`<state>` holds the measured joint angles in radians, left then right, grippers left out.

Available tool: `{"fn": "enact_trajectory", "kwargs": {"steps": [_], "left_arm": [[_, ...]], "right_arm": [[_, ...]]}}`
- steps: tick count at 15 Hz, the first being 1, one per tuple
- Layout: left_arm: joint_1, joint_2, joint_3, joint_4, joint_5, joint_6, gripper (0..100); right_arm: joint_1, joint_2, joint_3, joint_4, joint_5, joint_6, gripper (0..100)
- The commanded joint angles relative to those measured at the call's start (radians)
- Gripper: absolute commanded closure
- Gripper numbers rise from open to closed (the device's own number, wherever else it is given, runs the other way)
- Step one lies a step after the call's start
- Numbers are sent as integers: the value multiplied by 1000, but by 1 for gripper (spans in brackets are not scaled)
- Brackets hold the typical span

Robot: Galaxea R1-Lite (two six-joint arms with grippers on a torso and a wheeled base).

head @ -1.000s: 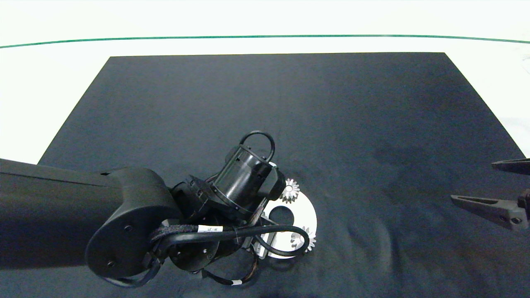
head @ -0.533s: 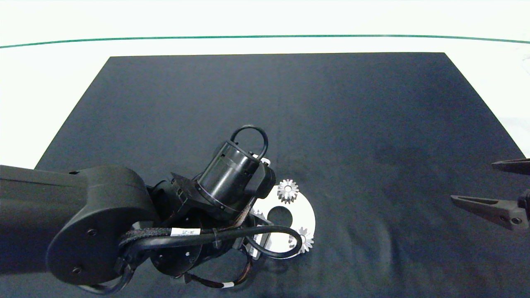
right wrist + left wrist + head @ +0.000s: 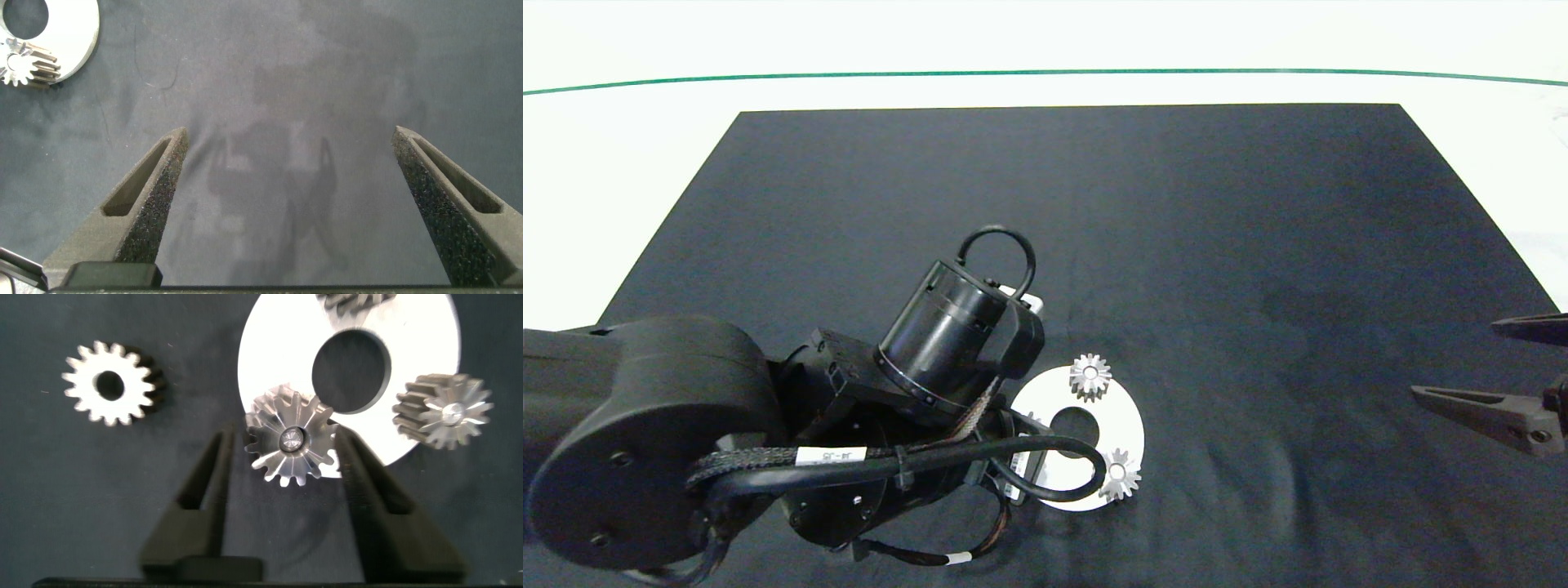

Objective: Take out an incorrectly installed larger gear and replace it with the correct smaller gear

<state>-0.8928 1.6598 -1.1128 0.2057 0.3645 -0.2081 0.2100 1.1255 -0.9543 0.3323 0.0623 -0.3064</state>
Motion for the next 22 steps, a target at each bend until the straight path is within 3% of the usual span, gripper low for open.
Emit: {"fn": "enact_trajectory", "kwargs": {"steps": [1, 3, 4, 5, 7, 8, 9, 12, 13, 15, 16, 22], "left_arm": [[2, -49, -6, 1, 4, -2, 84], [-2, -83, -12, 7, 5, -16, 84], [-6, -98, -24, 34, 5, -24, 0], [-8, -117, -64, 103, 5, -30, 0], [0, -149, -176, 304, 5, -108, 0], [0, -195, -210, 425, 5, -122, 0], [-5, -232, -206, 474, 4, -116, 0], [-80, -241, -167, 425, 37, -116, 0], [-91, -232, -128, 366, 37, -116, 0], [-84, -190, -67, 199, 37, -102, 0], [-86, -189, -61, 178, 37, -88, 0], [-112, -84, -44, 175, 37, -93, 0]], "right_arm": [[0, -12, -1, 2, 2, -2, 0], [-1, -15, -3, 2, 2, -2, 0], [-1, -13, -3, 1, 1, -2, 0], [-3, -13, -3, 1, -3, -3, 0], [-3, -26, -1, 1, -7, -7, 0], [-14, -33, -1, 1, -7, -5, 0], [-50, -33, -4, 1, -6, -8, 0], [-44, -58, -1, -13, 1, -7, 0], [-29, -70, -3, -18, 11, -5, 0], [-32, -87, -11, -30, 105, 1, 0], [-38, -95, -12, -30, 137, 12, 0], [-32, -66, -9, -30, 143, 18, 0]]}}
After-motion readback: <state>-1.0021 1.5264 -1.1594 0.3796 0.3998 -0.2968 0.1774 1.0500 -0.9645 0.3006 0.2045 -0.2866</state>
